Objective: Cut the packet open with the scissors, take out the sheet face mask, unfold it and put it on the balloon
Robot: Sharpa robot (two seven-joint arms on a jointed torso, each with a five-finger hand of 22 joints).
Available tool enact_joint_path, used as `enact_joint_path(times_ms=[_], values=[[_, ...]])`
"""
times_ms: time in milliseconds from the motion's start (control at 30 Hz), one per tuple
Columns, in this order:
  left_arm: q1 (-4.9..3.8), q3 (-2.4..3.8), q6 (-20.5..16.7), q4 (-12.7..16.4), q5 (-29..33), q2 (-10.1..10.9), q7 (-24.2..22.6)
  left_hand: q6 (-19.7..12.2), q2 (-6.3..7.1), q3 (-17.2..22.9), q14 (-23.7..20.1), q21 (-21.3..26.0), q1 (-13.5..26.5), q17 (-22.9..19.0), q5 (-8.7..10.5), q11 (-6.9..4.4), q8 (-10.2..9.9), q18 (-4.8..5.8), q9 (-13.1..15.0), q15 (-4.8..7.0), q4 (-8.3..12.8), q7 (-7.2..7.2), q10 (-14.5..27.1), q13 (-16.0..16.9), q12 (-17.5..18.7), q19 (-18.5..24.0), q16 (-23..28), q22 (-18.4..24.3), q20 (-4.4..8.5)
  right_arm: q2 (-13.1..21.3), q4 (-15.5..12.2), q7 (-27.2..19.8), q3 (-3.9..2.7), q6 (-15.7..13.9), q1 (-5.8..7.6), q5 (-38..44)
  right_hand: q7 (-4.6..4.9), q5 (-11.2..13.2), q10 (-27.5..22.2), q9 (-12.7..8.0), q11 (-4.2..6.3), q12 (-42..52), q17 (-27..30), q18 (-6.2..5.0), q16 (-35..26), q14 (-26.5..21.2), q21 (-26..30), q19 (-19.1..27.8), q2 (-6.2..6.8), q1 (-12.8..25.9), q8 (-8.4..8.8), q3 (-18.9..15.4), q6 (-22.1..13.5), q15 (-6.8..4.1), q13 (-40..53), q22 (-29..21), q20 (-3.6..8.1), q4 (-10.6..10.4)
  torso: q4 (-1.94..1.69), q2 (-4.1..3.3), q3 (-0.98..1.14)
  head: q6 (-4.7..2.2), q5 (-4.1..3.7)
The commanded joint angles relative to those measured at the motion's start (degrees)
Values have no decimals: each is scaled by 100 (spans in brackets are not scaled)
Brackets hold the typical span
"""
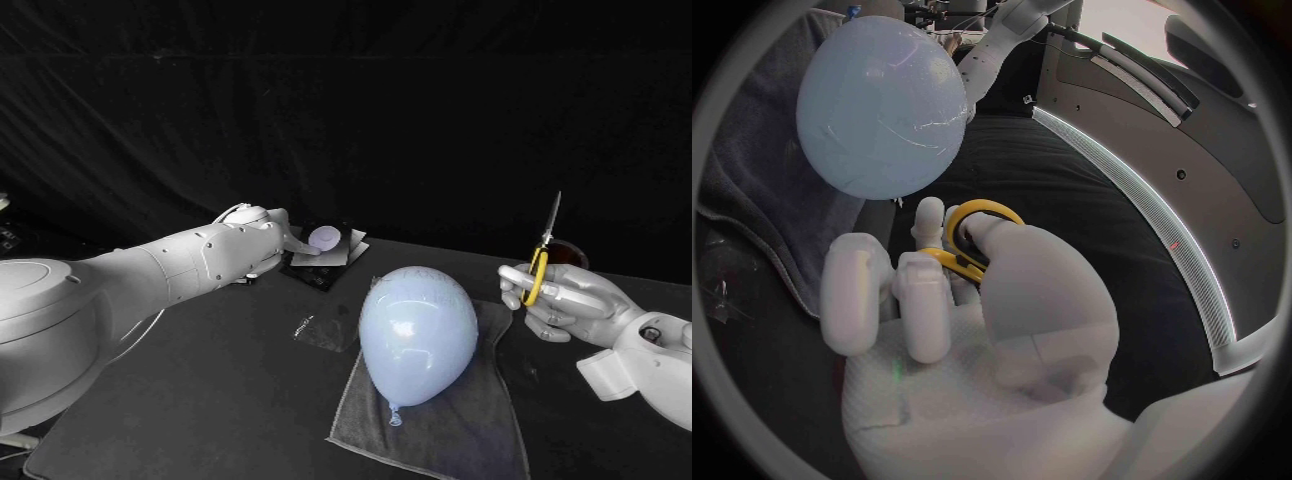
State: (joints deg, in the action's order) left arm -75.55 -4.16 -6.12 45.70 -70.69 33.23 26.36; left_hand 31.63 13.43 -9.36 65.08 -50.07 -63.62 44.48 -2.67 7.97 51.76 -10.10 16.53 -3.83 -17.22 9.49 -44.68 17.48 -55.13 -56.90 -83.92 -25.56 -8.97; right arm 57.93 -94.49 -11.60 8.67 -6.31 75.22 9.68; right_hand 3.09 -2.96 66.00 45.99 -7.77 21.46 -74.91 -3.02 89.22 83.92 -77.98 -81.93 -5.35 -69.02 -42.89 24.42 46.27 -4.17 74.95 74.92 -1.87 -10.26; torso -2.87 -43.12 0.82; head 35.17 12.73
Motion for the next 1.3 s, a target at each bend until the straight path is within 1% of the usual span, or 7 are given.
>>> enact_joint_path(times_ms=[33,300,700,900,1033,1133,1300], values=[[12,-26,277,-16,-118,-79,127,54,-13,35,98,-66,71,102,-20,-53,66,-33,16,6,-2,190,-1,28,-69,58,-43,-40,-3,-2,-14,-28,-5,27,2,50,-24,15,2400,7,902,6854,-1373,-33,38,574,34,35,-30,-63,-8,11,28,-34,1505,539,-8,10,8,1,1,18,4],[16,-69,473,6,-232,-146,105,130,-150,131,432,-387,-277,635,-12,-147,351,-35,102,83,8,83,-59,178,-352,157,-220,-252,37,-10,-11,-26,-5,32,-1,51,-25,15,2400,7,903,6854,-1375,-34,38,575,38,37,-30,-67,-5,13,33,-34,1505,537,-7,14,-4,4,6,46,-3],[50,-134,697,-134,-418,-217,95,269,-396,274,589,-641,-647,912,-6,-230,490,-36,102,152,18,-16,-64,250,-485,276,-315,-424,76,-6,-17,-27,-4,37,-6,54,-25,15,2400,7,903,6854,-1375,-34,38,575,38,37,-30,-67,-5,13,33,-34,1505,537,-7,14,2,2,1,80,-29],[54,-138,684,-95,-403,-181,33,430,-712,415,374,-700,-971,594,-4,-250,221,-33,-80,166,28,-44,15,180,-334,410,-252,-477,86,-9,-13,-27,-4,40,-8,55,-25,15,2400,7,903,6854,-1375,-34,38,575,38,37,-30,-67,-5,13,33,-34,1505,537,-7,14,-3,6,-2,99,-40],[55,-138,654,-46,-348,-151,-51,707,-1059,474,145,-699,-1447,251,0,-280,-230,-35,-345,187,29,-94,-1,13,-1,535,-154,-488,91,-10,-12,-27,-4,41,-10,56,-25,15,2400,7,903,6854,-1375,-34,38,575,38,37,-30,-67,-5,13,33,-34,1505,537,-7,14,-5,8,-2,105,-36],[56,-137,633,-9,-284,-127,-113,946,-1225,371,77,-701,-1722,151,-2,-290,-584,-35,-538,195,36,-113,-75,-98,224,586,-118,-492,96,-12,-10,-28,-4,41,-12,57,-25,15,2400,7,903,6854,-1375,-34,38,575,38,37,-30,-67,-5,13,33,-34,1505,537,-7,14,-3,8,-2,110,-37],[56,-124,578,56,-153,-72,-193,1257,-1460,271,-24,-700,-2196,-1,-3,-308,-940,-37,-720,213,36,-162,-186,-230,498,636,-69,-490,105,-11,-6,-28,-4,39,-14,57,-27,15,2400,7,905,6854,-1368,-34,36,573,41,40,-32,-75,5,19,43,-36,1505,536,-5,24,-1,7,-1,113,-34]])
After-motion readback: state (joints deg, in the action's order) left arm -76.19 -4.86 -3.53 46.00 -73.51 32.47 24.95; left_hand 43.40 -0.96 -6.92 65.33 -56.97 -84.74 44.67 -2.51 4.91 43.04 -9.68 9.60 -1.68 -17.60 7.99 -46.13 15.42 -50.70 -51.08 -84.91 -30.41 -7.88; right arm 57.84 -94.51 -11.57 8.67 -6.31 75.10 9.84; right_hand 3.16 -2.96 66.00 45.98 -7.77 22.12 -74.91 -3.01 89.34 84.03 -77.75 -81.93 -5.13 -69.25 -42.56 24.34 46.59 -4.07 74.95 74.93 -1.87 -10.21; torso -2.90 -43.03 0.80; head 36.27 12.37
